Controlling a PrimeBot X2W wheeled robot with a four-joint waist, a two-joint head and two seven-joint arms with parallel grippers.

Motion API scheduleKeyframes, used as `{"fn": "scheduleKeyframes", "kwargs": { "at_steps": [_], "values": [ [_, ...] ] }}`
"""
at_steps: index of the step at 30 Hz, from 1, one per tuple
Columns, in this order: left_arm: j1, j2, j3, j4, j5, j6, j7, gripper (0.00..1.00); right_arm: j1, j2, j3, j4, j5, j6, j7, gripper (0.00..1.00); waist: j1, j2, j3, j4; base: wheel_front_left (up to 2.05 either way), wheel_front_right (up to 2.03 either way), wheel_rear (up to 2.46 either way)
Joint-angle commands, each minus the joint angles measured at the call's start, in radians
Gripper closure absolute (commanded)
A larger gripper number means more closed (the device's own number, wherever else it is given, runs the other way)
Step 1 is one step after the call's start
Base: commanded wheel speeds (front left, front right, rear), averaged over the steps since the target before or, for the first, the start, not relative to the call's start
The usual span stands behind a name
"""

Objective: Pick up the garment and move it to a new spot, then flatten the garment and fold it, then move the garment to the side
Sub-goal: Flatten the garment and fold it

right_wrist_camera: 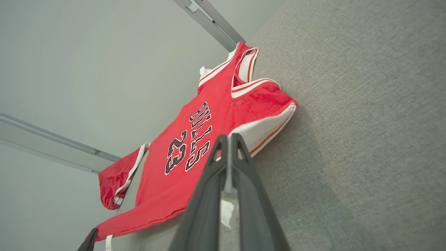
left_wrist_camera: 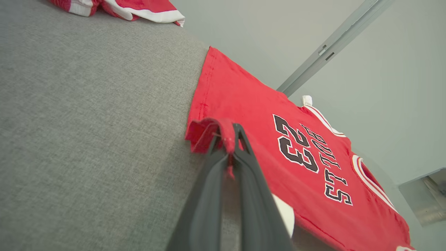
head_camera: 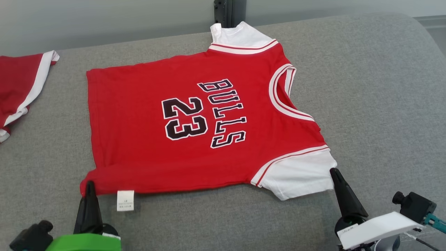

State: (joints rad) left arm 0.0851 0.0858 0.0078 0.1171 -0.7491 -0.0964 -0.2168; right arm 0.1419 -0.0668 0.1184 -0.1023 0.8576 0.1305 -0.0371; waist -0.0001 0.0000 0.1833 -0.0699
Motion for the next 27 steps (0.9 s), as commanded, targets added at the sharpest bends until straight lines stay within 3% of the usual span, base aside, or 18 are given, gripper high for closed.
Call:
{"fn": "scheduleKeyframes", "kwargs": {
  "at_steps": [1, 5, 15, 27],
  "values": [
    [-0.044, 0.001, 0.005, 0.018, -0.011, -0.005, -0.007, 1.0, -0.024, 0.002, 0.0, 0.013, -0.007, 0.0, -0.009, 1.0, 0.0001, 0.0, 0.011, 0.009, 0.0, 0.0, 0.0],
    [-0.143, 0.006, 0.008, 0.09, -0.029, -0.009, -0.005, 1.0, -0.105, 0.001, 0.007, 0.061, -0.027, 0.0, -0.015, 1.0, 0.0001, 0.0, 0.04, 0.014, 0.0, 0.0, 0.0],
    [-0.409, 0.028, -0.043, 0.314, 0.054, -0.008, -0.021, 1.0, -0.374, 0.01, -0.006, 0.221, -0.038, 0.0, -0.069, 1.0, 0.0001, 0.0, 0.128, 0.045, 0.0, 0.0, 0.0],
    [-0.622, 0.029, -0.035, 0.54, 0.098, -0.012, -0.046, 1.0, -0.669, 0.015, 0.013, 0.499, -0.056, 0.0, -0.116, 1.0, 0.0001, 0.0, 0.194, 0.067, 0.0, 0.0, 0.0]
  ]
}}
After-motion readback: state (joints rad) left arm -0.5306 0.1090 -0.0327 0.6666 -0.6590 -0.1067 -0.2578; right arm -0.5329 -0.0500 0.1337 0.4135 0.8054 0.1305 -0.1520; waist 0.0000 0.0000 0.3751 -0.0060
